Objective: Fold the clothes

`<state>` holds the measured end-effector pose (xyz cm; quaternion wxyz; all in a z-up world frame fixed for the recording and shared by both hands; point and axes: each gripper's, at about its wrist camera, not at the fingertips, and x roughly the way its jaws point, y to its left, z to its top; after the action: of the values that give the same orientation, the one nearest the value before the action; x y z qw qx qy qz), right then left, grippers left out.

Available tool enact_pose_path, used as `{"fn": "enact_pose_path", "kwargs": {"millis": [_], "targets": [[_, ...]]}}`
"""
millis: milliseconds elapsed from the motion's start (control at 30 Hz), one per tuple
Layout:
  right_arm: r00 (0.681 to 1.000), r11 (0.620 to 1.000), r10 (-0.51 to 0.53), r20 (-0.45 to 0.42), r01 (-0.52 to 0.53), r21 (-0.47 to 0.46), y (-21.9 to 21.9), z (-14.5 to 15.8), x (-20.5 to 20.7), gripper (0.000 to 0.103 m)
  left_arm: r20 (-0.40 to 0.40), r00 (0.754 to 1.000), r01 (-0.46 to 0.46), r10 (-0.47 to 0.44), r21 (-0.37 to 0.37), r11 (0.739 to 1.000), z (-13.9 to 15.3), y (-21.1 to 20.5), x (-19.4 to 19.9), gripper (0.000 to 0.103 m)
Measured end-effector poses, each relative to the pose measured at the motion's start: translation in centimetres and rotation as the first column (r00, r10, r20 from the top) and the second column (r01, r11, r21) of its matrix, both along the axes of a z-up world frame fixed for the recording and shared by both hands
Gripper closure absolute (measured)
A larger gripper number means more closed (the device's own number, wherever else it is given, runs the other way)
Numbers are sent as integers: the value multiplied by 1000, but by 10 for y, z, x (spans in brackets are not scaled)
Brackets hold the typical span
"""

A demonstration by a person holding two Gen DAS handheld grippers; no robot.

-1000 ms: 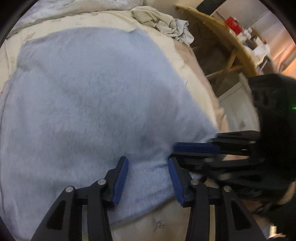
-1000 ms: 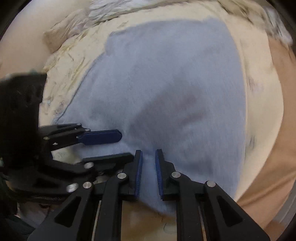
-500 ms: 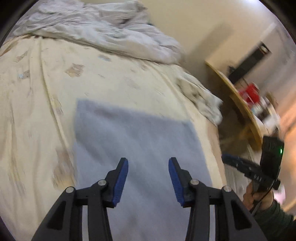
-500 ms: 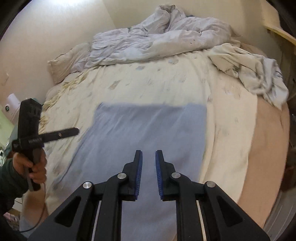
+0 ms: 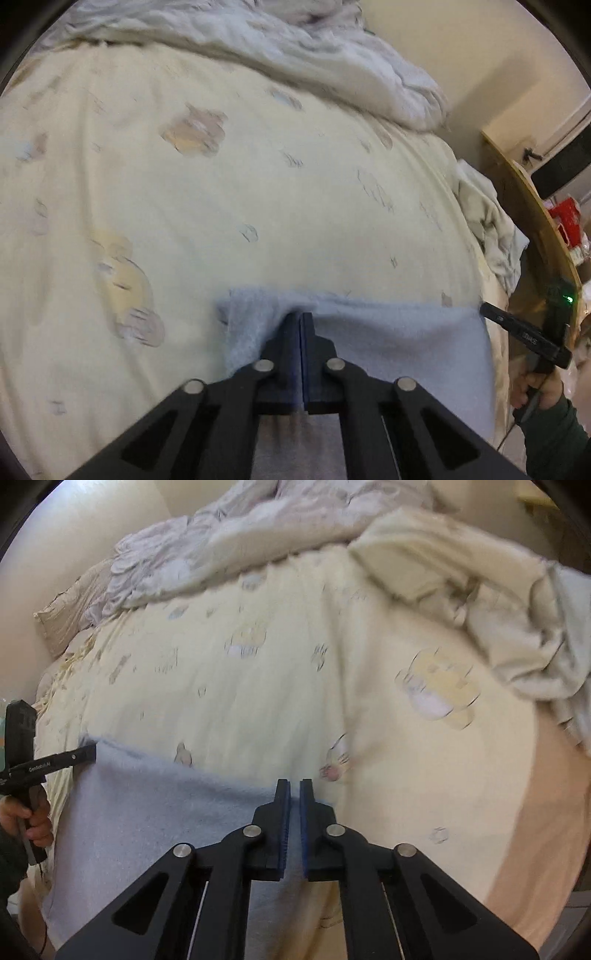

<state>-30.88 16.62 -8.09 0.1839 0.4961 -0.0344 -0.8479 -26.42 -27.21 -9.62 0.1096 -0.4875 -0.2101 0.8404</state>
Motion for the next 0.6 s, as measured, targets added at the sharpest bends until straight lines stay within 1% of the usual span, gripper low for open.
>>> {"fn": "enact_pose_path", "kwargs": {"millis": [33,67,100,133,167,200,233,267,300,333,400,433,467,533,600], "targets": [[1000,1000,2,-22,-2,-21,2,6,4,96,-28,1000,14,-14,0,1000,8,-1,5,88],[998,999,-7,-57,5,-36,6,15,12,93,-55,998,31,-31,-2,1000,15,-1,9,85],[997,999,-12,-72,9,-53,9,20,18,91,-84,995,56,-56,-2,998,21,2,13,84],[998,997,-9,-63,4,-76,10,20,22,91,-106,991,87,-86,6,996,24,6,16,81],[1000,995,6,-27,-9,-99,9,13,23,91,-109,989,100,-100,-3,995,23,11,15,82],[1000,993,18,3,-18,-113,8,5,24,92,-97,991,92,-94,-27,995,19,15,9,81],[1000,997,12,6,-11,-76,7,-2,22,92,-82,993,83,-87,-49,995,14,17,3,81],[1000,999,5,10,-4,-40,6,-10,20,96,-55,996,73,-77,-62,995,3,15,-4,82],[1000,1000,-2,13,2,-3,5,-17,18,97,-40,997,67,-70,-81,994,-5,13,-10,85],[1000,999,-17,14,17,30,5,-24,16,97,-60,995,71,-79,-121,990,-5,12,-11,100],[992,991,-123,2,122,55,24,-26,13,96,-100,991,72,-93,-192,979,-5,9,-11,101],[993,993,-119,-1,119,21,27,-21,17,96,-124,989,59,-84,-192,980,1,7,-7,101],[993,993,-114,-4,114,-12,30,-16,21,93,-150,986,50,-79,-191,980,7,6,-2,101],[995,992,-104,-9,103,-75,35,-6,29,92,-208,974,51,-91,-190,980,23,10,8,100],[998,994,-60,-13,58,-87,23,2,38,92,-245,965,44,-93,-197,979,34,8,17,100]]}}
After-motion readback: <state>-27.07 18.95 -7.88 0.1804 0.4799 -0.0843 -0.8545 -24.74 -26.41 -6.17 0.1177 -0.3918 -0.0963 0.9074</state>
